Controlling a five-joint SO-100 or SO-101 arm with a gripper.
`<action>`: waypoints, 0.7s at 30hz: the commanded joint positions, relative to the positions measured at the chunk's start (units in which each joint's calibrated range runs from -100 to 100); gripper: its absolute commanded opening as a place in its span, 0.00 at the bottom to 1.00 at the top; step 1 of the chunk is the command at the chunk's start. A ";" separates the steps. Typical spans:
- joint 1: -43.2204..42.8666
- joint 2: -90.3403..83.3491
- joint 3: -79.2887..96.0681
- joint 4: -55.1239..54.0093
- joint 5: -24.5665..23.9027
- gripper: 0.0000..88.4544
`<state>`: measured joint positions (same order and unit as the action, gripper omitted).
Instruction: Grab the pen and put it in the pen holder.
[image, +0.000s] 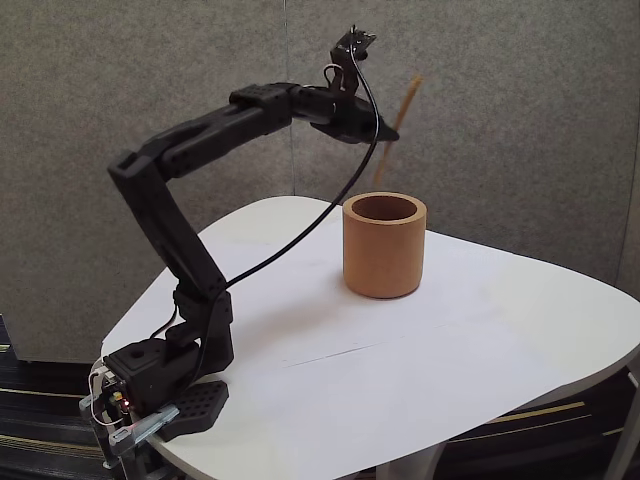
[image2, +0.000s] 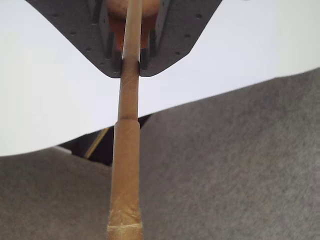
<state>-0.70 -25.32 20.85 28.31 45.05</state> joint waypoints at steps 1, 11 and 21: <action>-0.33 -5.47 5.23 -1.78 0.30 0.01; -0.84 -9.62 17.15 -14.24 0.30 0.01; -1.64 -9.62 17.78 -27.97 0.30 0.01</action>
<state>-2.17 -32.94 38.18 5.85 45.05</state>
